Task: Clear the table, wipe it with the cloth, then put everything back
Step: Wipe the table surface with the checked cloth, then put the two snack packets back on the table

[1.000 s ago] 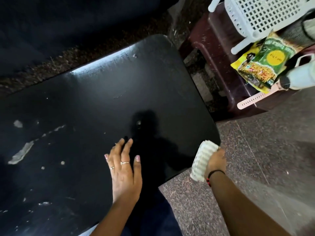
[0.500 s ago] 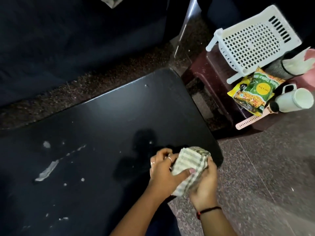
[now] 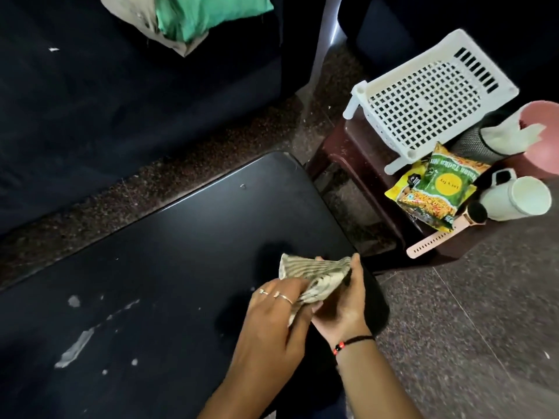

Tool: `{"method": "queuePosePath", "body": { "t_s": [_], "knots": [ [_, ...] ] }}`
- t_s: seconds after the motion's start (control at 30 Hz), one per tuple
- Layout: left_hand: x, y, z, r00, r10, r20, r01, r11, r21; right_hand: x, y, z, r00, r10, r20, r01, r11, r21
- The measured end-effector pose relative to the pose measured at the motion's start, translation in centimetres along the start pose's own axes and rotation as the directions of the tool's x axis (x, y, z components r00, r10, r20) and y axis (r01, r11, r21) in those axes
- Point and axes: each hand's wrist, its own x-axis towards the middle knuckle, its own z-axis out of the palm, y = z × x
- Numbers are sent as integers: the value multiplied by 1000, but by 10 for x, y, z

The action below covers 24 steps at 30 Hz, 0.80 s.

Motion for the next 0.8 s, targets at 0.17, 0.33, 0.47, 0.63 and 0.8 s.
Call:
{"method": "queuePosePath", "body": {
  "t_s": [0.17, 0.33, 0.47, 0.63, 0.8],
  "knots": [
    [44, 64, -7, 985, -88, -148, 46, 963, -267, 13, -47, 15, 970, 123, 208, -104, 990, -97],
    [116, 134, 8, 979, -89, -181, -27, 831, -556, 11, -124, 48, 836, 178, 520, -118, 982, -147],
    [185, 174, 24, 971, 19, -237, -182, 698, -693, 7, -209, 89, 815, 5, 580, 124, 975, -183],
    [261, 188, 40, 926, -95, -365, -246, 583, -775, 1, -316, 149, 763, -194, 616, 470, 821, -323],
    [325, 132, 84, 888, -357, -289, 67, 724, -687, 20, -398, 181, 794, -376, 477, 607, 456, -651]
  ]
}}
